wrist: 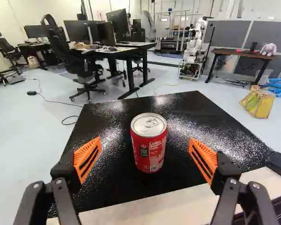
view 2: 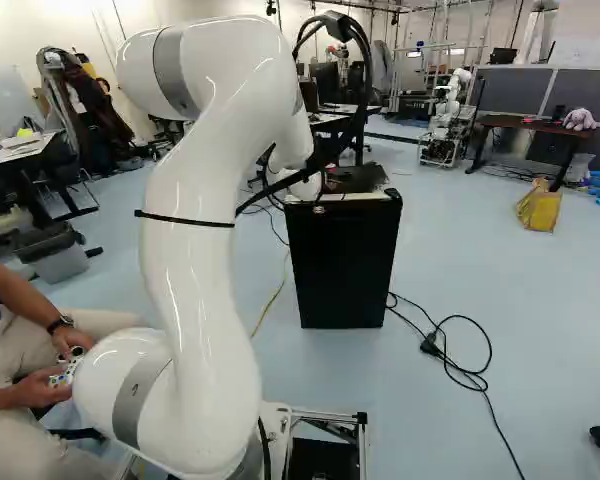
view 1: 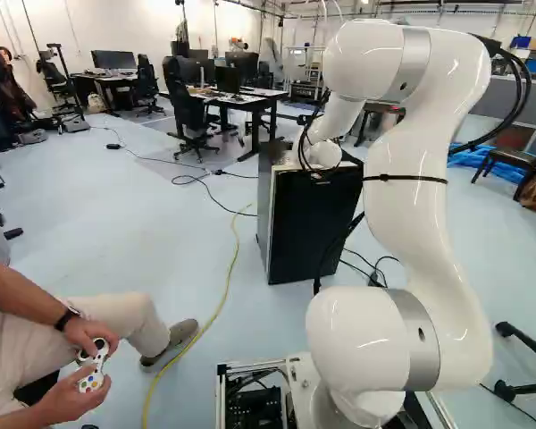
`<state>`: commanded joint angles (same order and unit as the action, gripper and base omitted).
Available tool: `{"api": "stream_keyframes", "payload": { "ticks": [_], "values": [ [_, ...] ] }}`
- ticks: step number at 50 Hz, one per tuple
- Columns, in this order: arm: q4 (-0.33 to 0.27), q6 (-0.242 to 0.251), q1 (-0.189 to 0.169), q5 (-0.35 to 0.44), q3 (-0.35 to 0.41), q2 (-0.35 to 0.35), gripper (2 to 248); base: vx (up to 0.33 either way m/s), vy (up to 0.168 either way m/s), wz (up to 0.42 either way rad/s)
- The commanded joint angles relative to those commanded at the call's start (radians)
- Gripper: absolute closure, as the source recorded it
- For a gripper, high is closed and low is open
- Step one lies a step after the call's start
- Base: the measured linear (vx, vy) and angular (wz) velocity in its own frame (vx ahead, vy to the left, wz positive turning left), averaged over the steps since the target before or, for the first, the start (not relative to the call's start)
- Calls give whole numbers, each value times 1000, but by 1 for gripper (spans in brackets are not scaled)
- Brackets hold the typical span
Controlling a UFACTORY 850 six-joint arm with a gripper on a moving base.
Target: Grab a drink from the fridge
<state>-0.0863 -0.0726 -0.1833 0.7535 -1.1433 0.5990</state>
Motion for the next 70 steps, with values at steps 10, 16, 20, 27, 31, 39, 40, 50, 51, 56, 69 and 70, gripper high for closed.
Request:
{"api": "stream_keyframes", "payload": {
  "ticks": [10, 16, 20, 27, 31, 39, 40, 50, 51, 56, 69, 70],
  "values": [
    [0, 0, 1, 20, -10, 17, 3, 0, 0, 0],
    [0, 0, 1, 31, -20, 25, 3, 0, 0, 0],
    [0, 0, 2, 36, -27, 31, 3, 0, 0, 0],
    [0, 0, 3, 38, -40, 40, 3, 0, 0, 0],
    [0, 0, 3, 38, -47, 45, 3, 0, 0, 0],
    [0, 0, 4, 38, -52, 49, 3, 0, 0, 0],
    [0, 0, 4, 38, -53, 50, 3, 0, 0, 0],
    [0, 0, 4, 38, -53, 50, 45, 0, 0, 0],
    [0, 0, 4, 38, -53, 50, 45, 0, 0, 0],
    [0, 0, 4, 38, -53, 50, 82, 0, 0, 0],
    [0, 0, 4, 38, -53, 50, 154, 0, 0, 0],
    [0, 0, 4, 38, -53, 50, 154, 0, 0, 0]
  ]
}}
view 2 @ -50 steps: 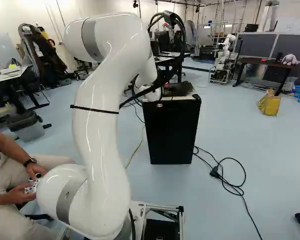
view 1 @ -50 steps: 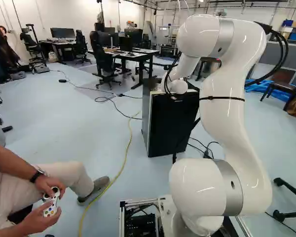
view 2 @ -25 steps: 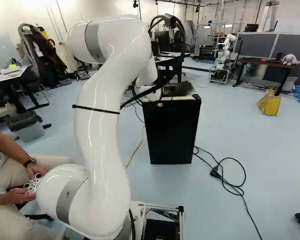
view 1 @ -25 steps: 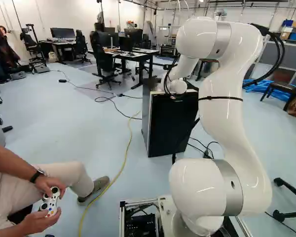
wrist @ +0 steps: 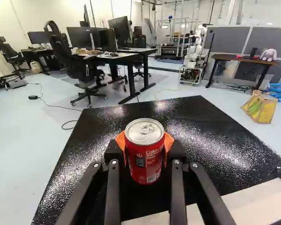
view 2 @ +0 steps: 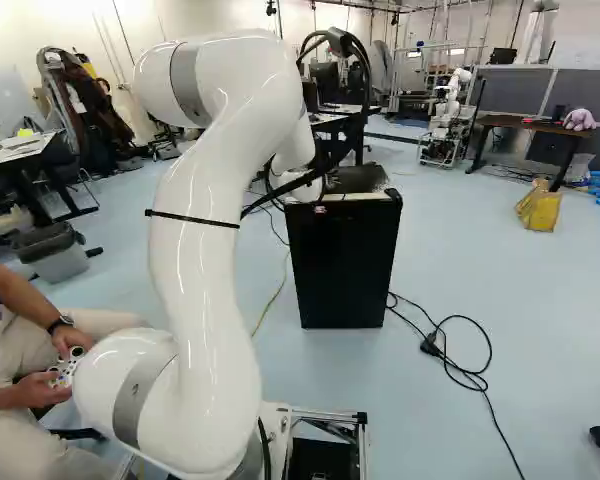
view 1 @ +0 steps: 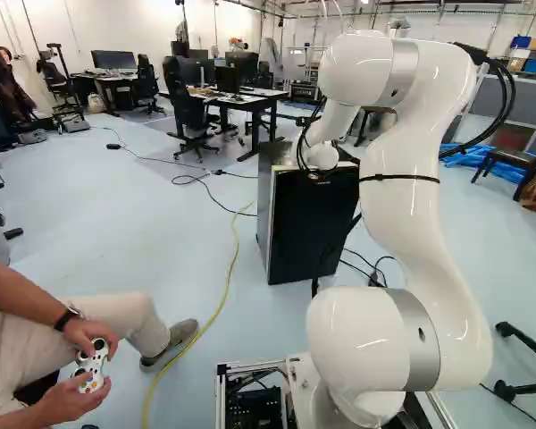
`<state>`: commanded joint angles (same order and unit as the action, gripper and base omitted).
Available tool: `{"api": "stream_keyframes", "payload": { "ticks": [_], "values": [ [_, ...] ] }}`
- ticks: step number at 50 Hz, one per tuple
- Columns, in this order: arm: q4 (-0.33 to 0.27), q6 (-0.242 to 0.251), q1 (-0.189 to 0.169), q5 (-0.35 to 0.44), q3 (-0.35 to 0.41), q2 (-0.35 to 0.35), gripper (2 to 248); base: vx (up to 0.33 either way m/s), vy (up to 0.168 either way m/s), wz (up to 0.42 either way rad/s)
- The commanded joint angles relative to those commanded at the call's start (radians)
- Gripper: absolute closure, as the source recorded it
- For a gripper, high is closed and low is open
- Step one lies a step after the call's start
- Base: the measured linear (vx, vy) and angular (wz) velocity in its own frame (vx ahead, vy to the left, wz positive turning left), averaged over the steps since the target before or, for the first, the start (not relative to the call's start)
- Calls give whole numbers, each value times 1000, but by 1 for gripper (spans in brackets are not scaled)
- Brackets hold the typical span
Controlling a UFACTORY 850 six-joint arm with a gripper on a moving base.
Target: Grab a drink from the fridge
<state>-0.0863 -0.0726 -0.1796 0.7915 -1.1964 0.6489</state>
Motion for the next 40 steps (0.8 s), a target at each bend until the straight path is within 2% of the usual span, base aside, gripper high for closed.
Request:
{"api": "stream_keyframes", "payload": {
  "ticks": [40],
  "values": [
    [0, 0, 0, 0, 2, -57, 154, 0, 0, 0]
  ]
}}
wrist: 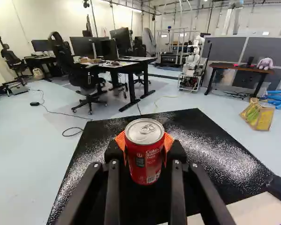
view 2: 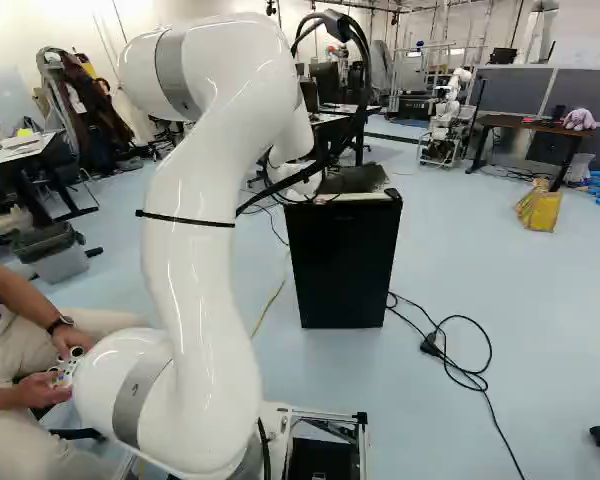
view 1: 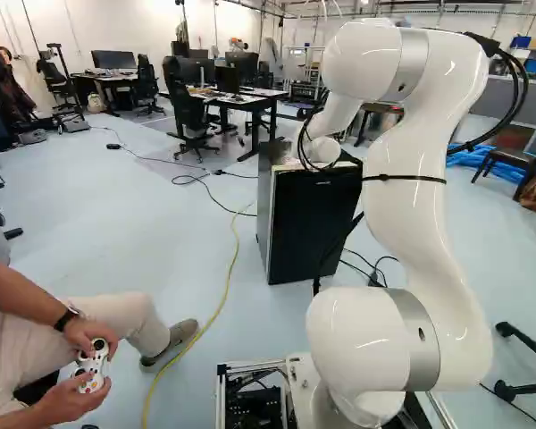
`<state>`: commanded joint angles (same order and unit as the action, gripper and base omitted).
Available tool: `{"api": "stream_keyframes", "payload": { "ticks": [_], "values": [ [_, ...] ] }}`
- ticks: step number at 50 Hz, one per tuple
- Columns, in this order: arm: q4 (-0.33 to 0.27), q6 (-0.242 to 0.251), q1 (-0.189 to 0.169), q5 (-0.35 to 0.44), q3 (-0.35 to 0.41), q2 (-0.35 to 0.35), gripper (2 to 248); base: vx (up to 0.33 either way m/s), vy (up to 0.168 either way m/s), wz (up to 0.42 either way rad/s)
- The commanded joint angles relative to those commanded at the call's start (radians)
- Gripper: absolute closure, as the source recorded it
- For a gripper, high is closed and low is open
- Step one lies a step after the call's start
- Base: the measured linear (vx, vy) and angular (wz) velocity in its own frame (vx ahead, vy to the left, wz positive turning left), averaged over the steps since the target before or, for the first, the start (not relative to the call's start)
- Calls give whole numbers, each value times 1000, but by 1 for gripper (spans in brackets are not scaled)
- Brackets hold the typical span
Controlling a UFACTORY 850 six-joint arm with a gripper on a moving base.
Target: Grab a drink from the fridge
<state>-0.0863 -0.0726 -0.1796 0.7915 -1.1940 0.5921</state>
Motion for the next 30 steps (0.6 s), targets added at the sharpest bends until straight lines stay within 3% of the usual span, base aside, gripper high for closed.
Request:
{"api": "stream_keyframes", "payload": {
  "ticks": [30],
  "values": [
    [2, 2, 4, 2, 24, -21, 154, 0, 0, 0]
  ]
}}
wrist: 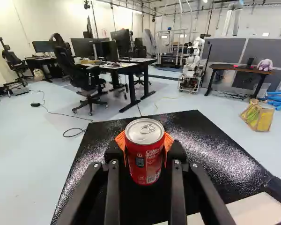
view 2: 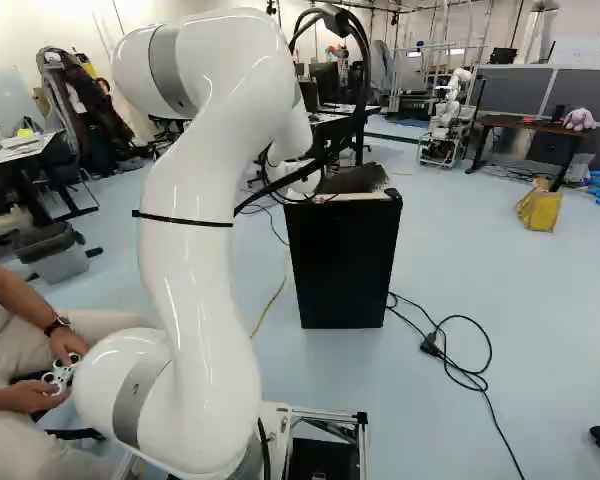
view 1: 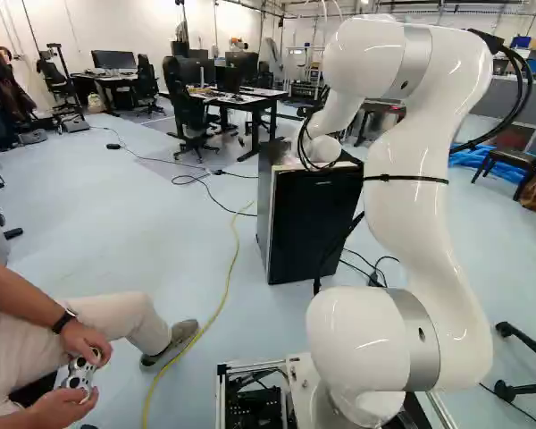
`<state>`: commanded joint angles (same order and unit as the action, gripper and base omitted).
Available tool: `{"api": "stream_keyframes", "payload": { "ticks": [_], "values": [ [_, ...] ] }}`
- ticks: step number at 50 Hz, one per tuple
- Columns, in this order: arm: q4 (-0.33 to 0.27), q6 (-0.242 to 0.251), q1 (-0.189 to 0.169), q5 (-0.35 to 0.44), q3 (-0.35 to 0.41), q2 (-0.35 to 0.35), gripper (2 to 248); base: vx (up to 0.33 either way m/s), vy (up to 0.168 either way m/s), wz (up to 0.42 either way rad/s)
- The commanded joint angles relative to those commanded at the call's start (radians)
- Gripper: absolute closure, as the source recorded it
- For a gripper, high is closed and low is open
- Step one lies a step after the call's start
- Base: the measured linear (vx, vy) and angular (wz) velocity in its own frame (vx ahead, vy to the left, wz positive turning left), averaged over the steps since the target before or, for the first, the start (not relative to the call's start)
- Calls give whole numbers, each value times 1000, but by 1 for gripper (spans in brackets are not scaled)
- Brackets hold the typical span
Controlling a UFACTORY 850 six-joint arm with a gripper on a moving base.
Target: Grab a drink from the fridge
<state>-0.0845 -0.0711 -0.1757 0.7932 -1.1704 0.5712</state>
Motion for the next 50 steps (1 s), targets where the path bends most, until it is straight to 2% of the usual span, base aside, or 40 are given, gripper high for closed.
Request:
{"api": "stream_keyframes", "payload": {
  "ticks": [25, 50],
  "values": [
    [7, 6, 15, 7, 94, -73, 154, 0, 0, 0],
    [20, 17, 42, 19, 256, -201, 154, 0, 0, 0]
  ]
}}
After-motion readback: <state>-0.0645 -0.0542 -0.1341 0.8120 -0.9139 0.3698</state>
